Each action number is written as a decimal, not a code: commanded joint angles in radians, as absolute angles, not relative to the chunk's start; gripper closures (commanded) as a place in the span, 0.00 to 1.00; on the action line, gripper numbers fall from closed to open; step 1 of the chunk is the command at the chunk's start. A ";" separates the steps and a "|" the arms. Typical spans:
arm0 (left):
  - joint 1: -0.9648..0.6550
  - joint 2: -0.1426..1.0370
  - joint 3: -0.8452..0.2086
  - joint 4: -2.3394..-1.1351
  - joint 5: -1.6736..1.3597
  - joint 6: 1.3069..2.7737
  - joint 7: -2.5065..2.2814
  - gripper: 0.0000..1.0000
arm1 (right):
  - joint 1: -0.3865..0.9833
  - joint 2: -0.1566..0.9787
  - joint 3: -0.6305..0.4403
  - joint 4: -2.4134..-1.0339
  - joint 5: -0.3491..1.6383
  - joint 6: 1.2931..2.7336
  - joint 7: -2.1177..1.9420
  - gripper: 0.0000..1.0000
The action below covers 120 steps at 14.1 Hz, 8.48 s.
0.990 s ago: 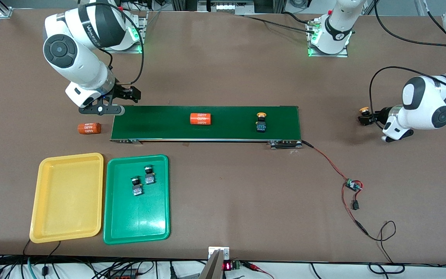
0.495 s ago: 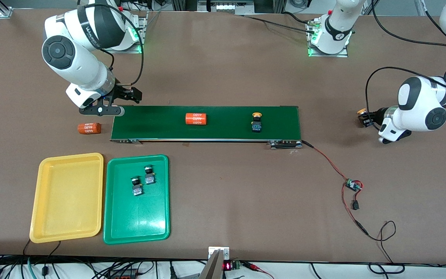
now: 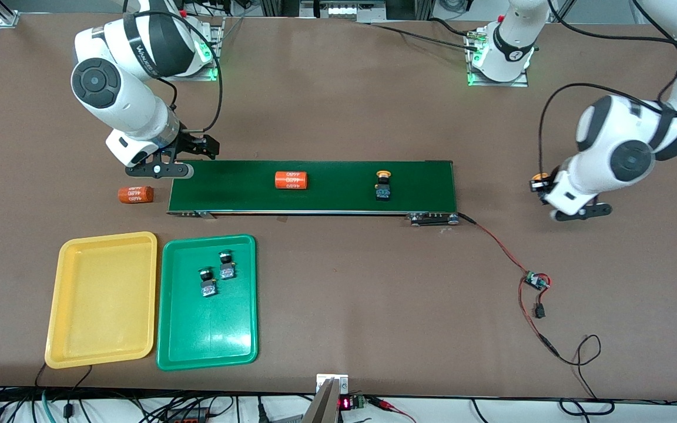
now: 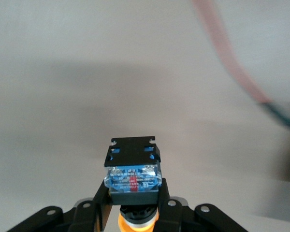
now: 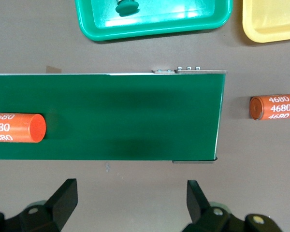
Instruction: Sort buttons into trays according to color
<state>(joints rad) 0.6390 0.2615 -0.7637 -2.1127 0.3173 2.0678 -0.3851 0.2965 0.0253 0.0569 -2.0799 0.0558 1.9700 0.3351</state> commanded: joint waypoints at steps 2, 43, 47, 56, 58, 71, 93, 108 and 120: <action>0.454 0.273 -0.755 -2.002 0.247 2.040 -0.391 1.00 | 0.298 0.017 0.060 -2.089 0.069 1.977 0.344 0.00; 0.181 0.207 -0.399 -1.810 0.143 2.195 -0.437 0.00 | 0.291 0.015 0.060 -2.088 0.069 1.973 0.344 0.00; 0.176 0.132 -0.327 -1.786 0.092 2.108 -0.315 0.00 | 0.308 0.021 0.063 -2.088 0.069 1.993 0.405 0.00; 0.093 0.114 0.005 -1.646 -0.107 1.826 0.000 0.00 | 0.448 0.162 0.061 -2.088 0.071 2.252 0.483 0.00; 0.097 0.112 -0.008 -1.640 -0.098 1.790 0.000 0.00 | 0.483 0.201 0.061 -2.088 0.071 2.313 0.511 0.00; 0.097 0.115 -0.006 -1.476 -0.058 1.600 -0.018 0.00 | 0.555 0.296 0.061 -2.036 0.069 2.367 0.690 0.00; 0.100 0.017 -0.012 -1.623 -0.011 1.637 -0.015 0.00 | 0.600 0.383 0.061 -1.968 0.055 2.413 0.775 0.00; 0.098 0.012 -0.020 -1.623 0.006 1.632 -0.020 0.00 | 0.609 0.425 0.055 -1.967 0.006 2.431 0.701 0.86; 0.104 0.014 -0.009 -1.628 0.005 1.631 -0.020 0.00 | 0.453 0.294 -0.052 -1.746 -0.075 1.977 0.390 0.87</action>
